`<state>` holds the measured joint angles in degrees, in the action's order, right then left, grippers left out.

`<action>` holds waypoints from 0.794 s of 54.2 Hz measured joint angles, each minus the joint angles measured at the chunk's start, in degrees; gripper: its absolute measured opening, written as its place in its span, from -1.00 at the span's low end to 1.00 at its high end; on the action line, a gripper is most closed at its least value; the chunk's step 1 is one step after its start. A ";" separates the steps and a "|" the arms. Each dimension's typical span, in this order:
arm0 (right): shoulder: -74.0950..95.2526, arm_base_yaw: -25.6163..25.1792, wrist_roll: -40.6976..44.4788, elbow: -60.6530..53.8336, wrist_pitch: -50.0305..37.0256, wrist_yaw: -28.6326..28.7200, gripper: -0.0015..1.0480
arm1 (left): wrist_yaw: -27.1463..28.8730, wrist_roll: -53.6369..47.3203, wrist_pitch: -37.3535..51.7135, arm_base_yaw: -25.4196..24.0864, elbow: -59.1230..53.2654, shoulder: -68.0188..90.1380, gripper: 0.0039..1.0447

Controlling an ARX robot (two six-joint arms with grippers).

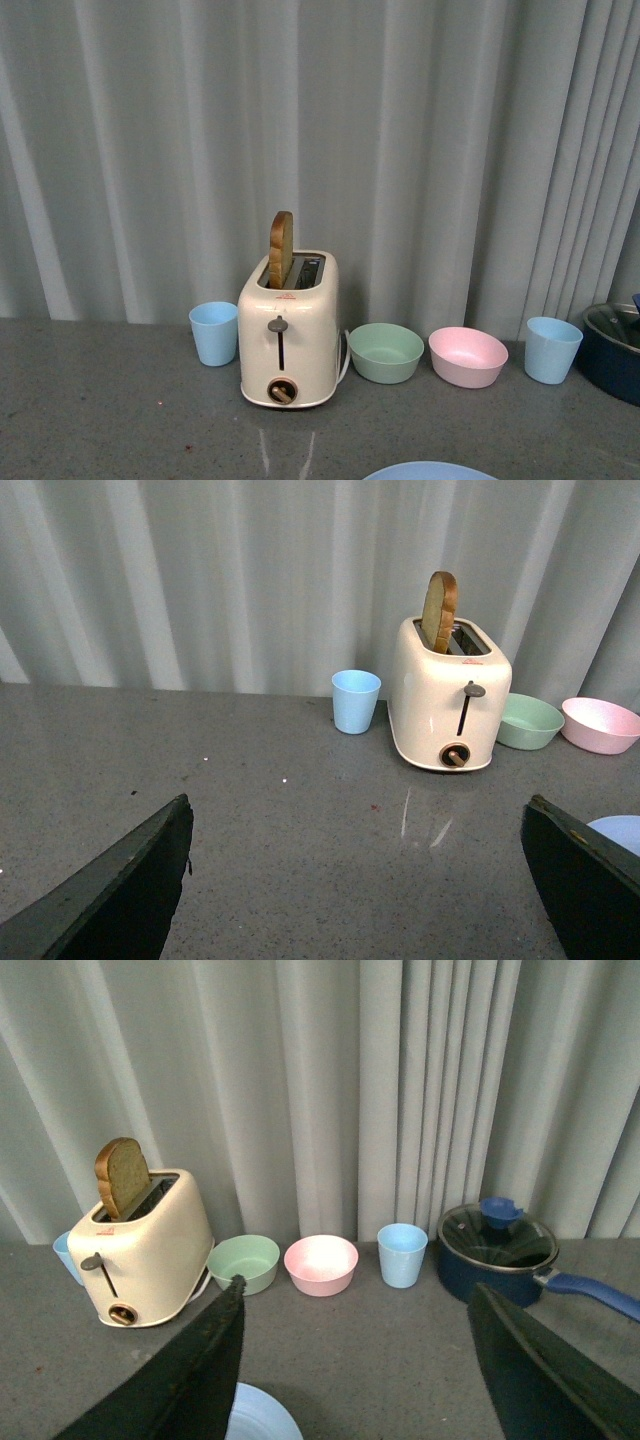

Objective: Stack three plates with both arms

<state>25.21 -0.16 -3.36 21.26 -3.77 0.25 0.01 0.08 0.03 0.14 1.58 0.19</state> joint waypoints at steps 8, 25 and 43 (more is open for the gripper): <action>-5.16 0.00 2.43 -5.73 -0.70 -0.11 -0.29 | 0.00 0.00 0.00 0.00 0.00 0.02 0.87; -11.30 0.00 3.19 -13.79 -2.19 -0.17 -0.94 | 0.00 0.00 0.00 0.00 0.00 0.00 0.87; -21.35 0.00 3.21 -16.94 4.26 -0.20 -0.94 | 0.00 0.00 0.00 0.00 0.00 0.00 0.87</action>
<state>3.86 -0.16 -0.14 4.32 0.49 0.05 0.01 0.08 0.03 0.14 1.58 0.19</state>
